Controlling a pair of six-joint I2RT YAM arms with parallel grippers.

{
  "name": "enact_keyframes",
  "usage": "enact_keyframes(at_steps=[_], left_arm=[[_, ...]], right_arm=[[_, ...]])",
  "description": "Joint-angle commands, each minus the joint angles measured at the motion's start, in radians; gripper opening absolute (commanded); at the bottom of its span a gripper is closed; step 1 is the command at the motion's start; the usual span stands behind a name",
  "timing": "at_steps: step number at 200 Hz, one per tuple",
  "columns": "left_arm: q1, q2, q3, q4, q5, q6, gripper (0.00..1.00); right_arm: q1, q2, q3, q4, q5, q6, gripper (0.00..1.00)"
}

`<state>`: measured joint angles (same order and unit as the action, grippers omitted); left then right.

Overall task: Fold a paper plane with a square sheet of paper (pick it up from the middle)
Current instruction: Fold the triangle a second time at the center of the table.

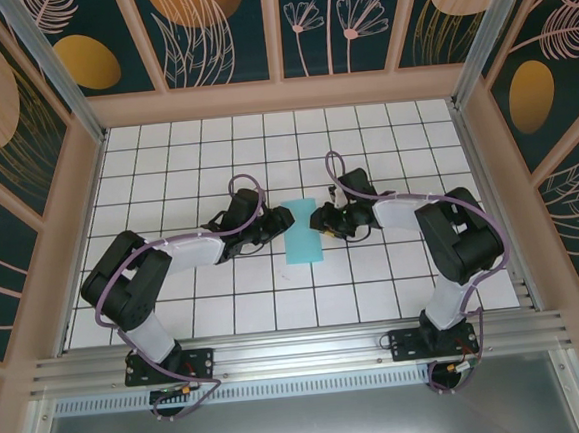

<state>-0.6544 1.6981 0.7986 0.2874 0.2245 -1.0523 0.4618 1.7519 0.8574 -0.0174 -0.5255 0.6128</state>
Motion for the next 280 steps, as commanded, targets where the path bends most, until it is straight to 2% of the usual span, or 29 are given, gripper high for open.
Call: enact_keyframes(at_steps=[1,67,89,164,280], left_arm=[[0.006,0.01,-0.004,0.002,-0.007,0.003,0.48],[0.006,0.01,0.001,-0.003,-0.007,0.009,0.48],[0.005,0.01,0.0,-0.002,-0.008,0.011,0.47],[0.004,0.01,-0.002,0.01,-0.007,0.001,0.47],[0.006,0.049,-0.005,0.021,0.006,-0.011,0.48]], right_arm=[[0.004,0.02,-0.014,0.028,-0.018,0.013,0.4],[-0.001,-0.02,-0.008,-0.004,0.022,0.007,0.39],[-0.003,-0.043,0.006,0.004,-0.005,0.002,0.4],[0.005,0.019,0.003,0.032,-0.042,0.005,0.4],[0.002,0.032,-0.035,0.057,-0.015,0.022,0.39]])
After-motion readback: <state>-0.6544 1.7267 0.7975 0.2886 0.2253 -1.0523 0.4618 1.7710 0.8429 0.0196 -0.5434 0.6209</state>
